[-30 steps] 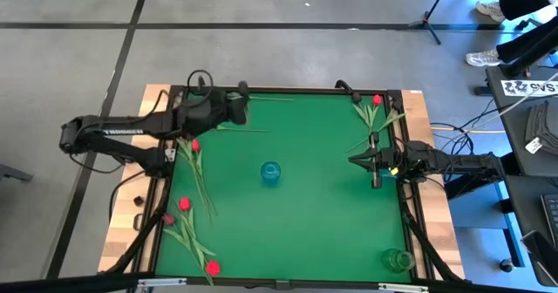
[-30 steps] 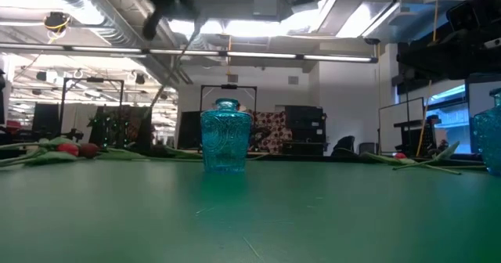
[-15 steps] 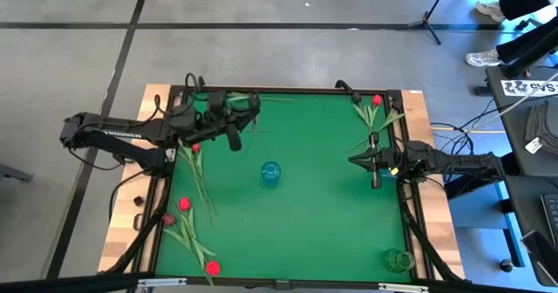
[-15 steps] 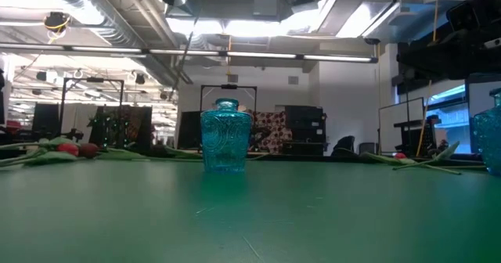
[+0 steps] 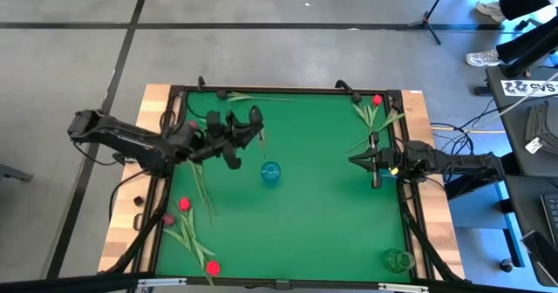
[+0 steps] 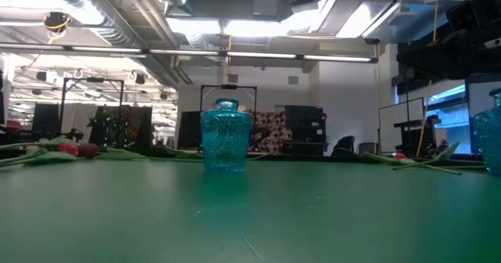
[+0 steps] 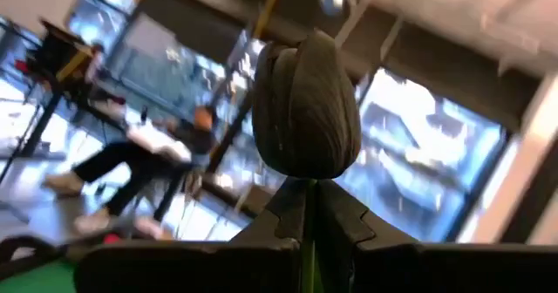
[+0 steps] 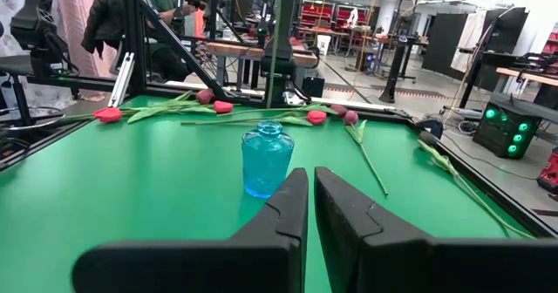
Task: Sort flowers into vase by color
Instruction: Put the black flower into the left blue vase
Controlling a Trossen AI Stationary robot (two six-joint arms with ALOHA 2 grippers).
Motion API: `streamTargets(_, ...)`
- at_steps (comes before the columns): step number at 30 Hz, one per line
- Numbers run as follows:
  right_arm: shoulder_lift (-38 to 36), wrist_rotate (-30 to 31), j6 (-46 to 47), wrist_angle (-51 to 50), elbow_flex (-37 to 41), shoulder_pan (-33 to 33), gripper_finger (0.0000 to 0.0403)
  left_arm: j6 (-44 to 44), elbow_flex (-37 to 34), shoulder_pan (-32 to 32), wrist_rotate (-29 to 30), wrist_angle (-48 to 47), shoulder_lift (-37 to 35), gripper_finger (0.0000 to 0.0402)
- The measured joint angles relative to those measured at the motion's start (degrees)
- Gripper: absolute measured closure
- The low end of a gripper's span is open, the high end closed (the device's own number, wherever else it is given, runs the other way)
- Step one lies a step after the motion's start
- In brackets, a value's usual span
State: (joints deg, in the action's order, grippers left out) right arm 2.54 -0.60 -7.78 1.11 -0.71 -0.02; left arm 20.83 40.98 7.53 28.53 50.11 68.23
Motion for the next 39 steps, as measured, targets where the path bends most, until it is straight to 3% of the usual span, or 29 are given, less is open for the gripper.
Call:
streamTargets(4, 0.0, 0.0, 0.0, 0.0, 0.0, 0.0, 0.0377, 1.0, -2.7, -1.2, 0.6, 6.6, 2.0, 0.0395)
streamTargets(14, 0.0, 0.0, 0.0, 0.0, 0.0, 0.0, 0.0377, 2.6, -3.5, -1.5, 1.1, 5.6, 2.5, 0.0394)
streamTargets(19, 0.0, 0.0, 0.0, 0.0, 0.0, 0.0, 0.0377, 3.0, -3.5, -1.5, 1.6, 0.6, 2.5, 0.0394)
streamTargets(26, 0.0, 0.0, 0.0, 0.0, 0.0, 0.0, 0.0377, 6.1, -3.5, -1.1, 7.6, -7.1, 2.5, 0.0392)
streamTargets(30, 0.0, 0.0, 0.0, 0.0, 0.0, 0.0, 0.0377, 6.8, -3.5, -1.1, 11.4, -10.6, 2.5, 0.0372)
streamTargets(39, 0.0, 0.0, 0.0, 0.0, 0.0, 0.0, 0.0377, 11.4, -3.5, -0.6, 10.8, -17.9, 2.5, 0.0302)
